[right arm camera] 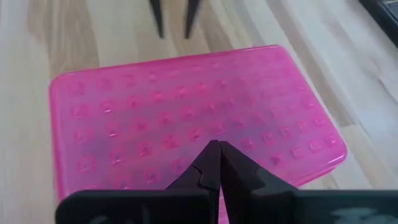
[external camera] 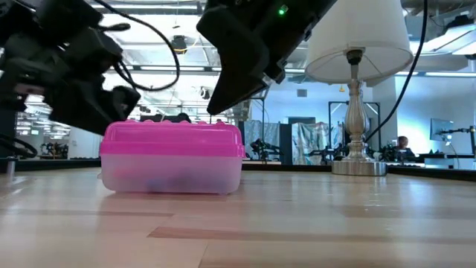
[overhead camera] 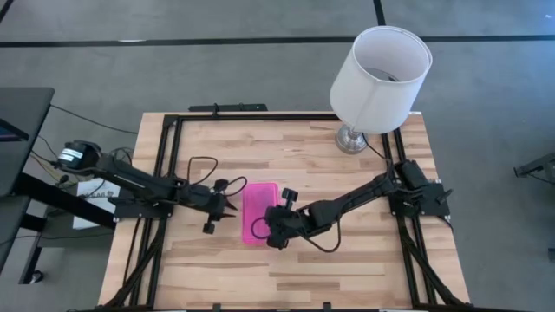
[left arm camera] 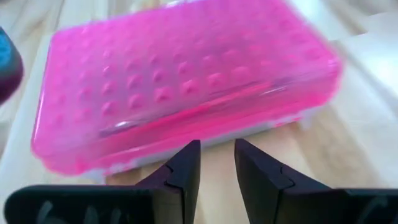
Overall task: Pick & place school supplies into a supply box
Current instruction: Close the pink supply box
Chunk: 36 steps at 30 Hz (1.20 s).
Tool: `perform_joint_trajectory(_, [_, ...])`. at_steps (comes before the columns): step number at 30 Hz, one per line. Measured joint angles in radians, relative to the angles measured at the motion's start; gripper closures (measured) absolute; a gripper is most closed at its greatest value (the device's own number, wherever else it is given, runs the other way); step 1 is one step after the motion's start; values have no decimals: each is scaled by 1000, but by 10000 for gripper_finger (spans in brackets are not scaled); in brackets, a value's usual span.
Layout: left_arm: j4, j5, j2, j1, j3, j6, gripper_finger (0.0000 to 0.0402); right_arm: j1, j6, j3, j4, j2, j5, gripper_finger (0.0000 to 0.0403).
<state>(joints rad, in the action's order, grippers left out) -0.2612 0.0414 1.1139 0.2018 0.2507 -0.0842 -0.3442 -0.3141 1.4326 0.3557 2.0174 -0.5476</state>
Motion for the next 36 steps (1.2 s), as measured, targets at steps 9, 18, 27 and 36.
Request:
perform_joint_trajectory(9, [-145,-1,-17,46,-13,-46,306,17,-54,0,3,0,75,403])
perform_joint_trajectory(18, [-200,0,26,46,-14,-72,306,38,-80,0,4,7,130,403])
perform_joint_trajectory(27, [-259,0,92,45,-13,-76,306,65,-82,10,-104,116,189,403])
perform_joint_trajectory(36, [-269,-7,116,44,-14,-80,306,70,-69,4,-85,88,205,403])
